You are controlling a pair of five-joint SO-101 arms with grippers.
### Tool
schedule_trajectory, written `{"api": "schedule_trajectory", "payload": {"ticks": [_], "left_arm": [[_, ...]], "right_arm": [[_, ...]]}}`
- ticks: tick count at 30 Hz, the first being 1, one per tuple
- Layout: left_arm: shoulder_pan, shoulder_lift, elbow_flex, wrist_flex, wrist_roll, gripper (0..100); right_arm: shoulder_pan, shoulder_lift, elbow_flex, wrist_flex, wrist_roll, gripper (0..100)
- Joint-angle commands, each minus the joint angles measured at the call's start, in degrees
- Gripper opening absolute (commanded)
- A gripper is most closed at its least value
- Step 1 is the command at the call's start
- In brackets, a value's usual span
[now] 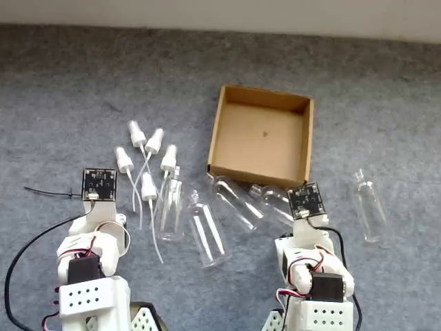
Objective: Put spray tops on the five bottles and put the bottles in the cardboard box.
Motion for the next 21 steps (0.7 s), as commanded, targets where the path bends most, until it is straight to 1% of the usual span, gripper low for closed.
{"api": "schedule_trajectory", "payload": {"ticks": [1,21], "left_arm": [[1.01,0.31,1.27,0.44,-0.35,5],[1.71,0.31,1.27,0.44,-0.18,5]], "right_arm": [[0.4,-0.75,9.54,0.31,0.7,0.5],[0.04,-0.75,9.54,0.22,0.53,0.5]]}}
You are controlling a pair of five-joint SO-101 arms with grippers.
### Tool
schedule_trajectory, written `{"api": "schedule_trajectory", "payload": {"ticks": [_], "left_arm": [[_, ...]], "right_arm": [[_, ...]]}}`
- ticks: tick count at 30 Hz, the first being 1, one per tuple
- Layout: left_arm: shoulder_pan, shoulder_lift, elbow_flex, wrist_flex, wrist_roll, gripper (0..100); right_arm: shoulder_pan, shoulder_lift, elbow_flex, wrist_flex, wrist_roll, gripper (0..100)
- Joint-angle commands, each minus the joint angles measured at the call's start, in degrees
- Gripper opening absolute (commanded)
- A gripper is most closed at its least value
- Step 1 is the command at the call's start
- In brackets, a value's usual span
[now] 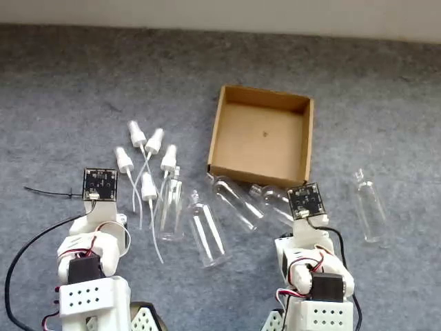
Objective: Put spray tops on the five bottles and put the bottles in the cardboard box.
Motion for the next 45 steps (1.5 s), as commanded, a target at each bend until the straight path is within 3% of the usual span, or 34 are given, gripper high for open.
{"api": "schedule_trajectory", "payload": {"ticks": [1,15,21,25,32,35,40,45], "left_arm": [[1.27,0.31,1.27,0.44,-0.18,5],[-1.01,0.31,1.27,0.44,-0.79,5],[-4.62,0.4,1.27,1.41,-16.26,5],[-4.62,0.31,1.27,3.16,-18.11,5],[-4.62,0.31,1.27,3.25,-18.2,5],[-4.62,0.31,1.27,3.25,-18.29,5],[-4.62,0.31,1.27,3.25,-18.29,5],[-4.62,0.31,1.27,3.25,-18.29,5]], "right_arm": [[0.04,-0.75,9.54,0.22,0.53,0.5],[-0.04,-0.66,9.63,0.22,0.7,0.5],[-0.04,-0.75,9.63,-1.45,0.79,0.8],[1.19,-0.66,9.54,-5.41,0.88,0.9],[13.76,-0.75,9.54,-10.42,11.87,0.9],[15.96,-0.75,9.1,-9.54,16.88,1.0],[18.07,-0.4,-2.95,-3.21,18.29,1.9],[18.15,4.62,-17.89,2.07,18.46,13.9]]}}
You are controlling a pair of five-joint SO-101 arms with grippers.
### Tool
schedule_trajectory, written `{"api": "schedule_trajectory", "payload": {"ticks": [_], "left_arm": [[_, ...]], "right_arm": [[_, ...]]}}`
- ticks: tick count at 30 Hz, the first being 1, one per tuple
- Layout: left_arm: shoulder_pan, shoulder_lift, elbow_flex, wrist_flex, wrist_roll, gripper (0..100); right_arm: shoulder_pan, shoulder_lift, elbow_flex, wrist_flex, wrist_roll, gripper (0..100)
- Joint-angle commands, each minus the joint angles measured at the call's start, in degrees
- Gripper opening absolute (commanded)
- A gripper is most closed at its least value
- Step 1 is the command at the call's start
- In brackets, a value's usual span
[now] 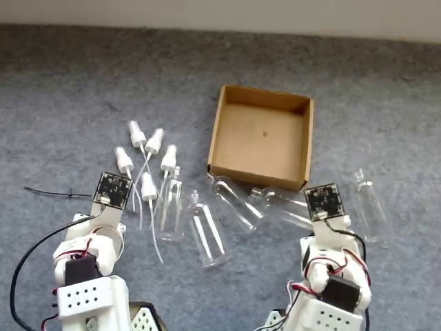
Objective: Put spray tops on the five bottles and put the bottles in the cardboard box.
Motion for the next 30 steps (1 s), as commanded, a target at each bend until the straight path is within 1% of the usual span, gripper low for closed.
{"api": "schedule_trajectory", "payload": {"ticks": [1,4,6,9,11,14,17,20,25,30], "left_arm": [[-0.84,0.31,1.27,0.18,-0.44,5],[-0.84,0.31,1.27,0.18,-0.44,5],[-0.84,0.31,1.27,0.18,-0.44,5],[-0.84,0.31,1.27,0.26,-0.44,5],[-0.84,0.31,1.27,0.26,-0.44,5],[-0.84,0.31,1.27,0.26,-0.44,5],[-0.84,0.31,1.27,0.26,-0.44,5],[-0.84,0.31,1.27,0.26,-0.44,5],[-0.84,0.31,1.27,0.26,-0.44,5],[-0.84,0.31,1.27,0.26,-0.44,5]], "right_arm": [[0.84,7.69,-12.88,1.45,0.62,14.9],[0.84,21.76,-22.55,1.45,0.88,15.2],[1.1,33.45,-30.29,1.54,2.64,15.2],[4.44,51.91,-42.77,1.89,4.31,15.3],[7.43,63.78,-51.74,2.77,6.95,15.9],[11.3,79.87,-63.69,6.37,11.69,23.5],[13.05,93.67,-74.33,9.8,15.47,32.0],[13.14,104.48,-84.44,12.62,18.2,32.9],[11.38,117.67,-97.98,14.81,18.02,32.9],[8.4,125.93,-104.92,14.99,13.01,32.9]]}}
